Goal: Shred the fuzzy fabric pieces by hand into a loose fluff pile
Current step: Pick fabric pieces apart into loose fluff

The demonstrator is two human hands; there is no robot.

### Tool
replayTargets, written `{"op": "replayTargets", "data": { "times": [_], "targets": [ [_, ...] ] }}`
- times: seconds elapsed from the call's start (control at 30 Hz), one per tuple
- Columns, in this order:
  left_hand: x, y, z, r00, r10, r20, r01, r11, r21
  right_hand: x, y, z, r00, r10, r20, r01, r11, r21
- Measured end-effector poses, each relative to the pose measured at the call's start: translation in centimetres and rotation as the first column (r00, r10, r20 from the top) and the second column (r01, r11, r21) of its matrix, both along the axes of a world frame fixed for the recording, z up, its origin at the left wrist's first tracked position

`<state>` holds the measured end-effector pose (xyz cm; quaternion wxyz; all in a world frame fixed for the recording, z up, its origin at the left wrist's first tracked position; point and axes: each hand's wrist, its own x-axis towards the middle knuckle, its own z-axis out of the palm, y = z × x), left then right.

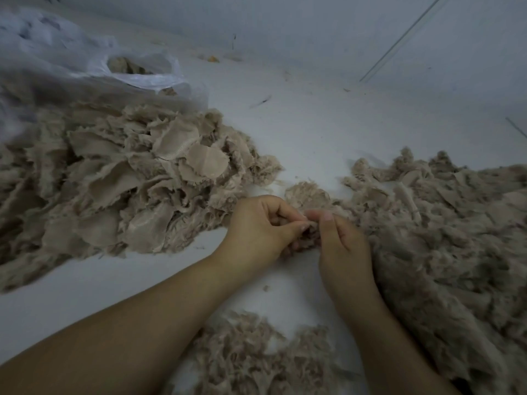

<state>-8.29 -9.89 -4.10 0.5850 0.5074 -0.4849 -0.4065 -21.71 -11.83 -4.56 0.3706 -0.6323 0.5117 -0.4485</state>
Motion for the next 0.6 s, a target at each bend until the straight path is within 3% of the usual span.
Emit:
{"op": "replayTargets", "data": {
  "times": [0.17,0.3,0.5,0.6],
  "targets": [
    [0.54,0.38,0.25,0.996,-0.021,-0.087,0.02,1.0,-0.014,-0.18,-0.31,-0.19,0.997,-0.057,-0.056,0.055,0.998,-0.027],
    [0.76,0.5,0.24,0.998,-0.063,-0.011,0.063,0.994,0.09,-0.14,-0.4,-0.23,0.997,-0.049,-0.065,0.047,0.998,-0.035],
    [0.43,0.59,0.06,0.98,-0.176,-0.094,0.173,0.984,-0.032,-0.21,0.03,-0.06,0.977,0.195,-0.092,-0.199,0.979,-0.041],
    [0.36,0.49,-0.12,0.984,-0.165,-0.064,0.162,0.985,-0.052,-0.3,-0.16,-0.44,0.98,0.167,-0.109,-0.168,0.986,0.003]
  ]
}}
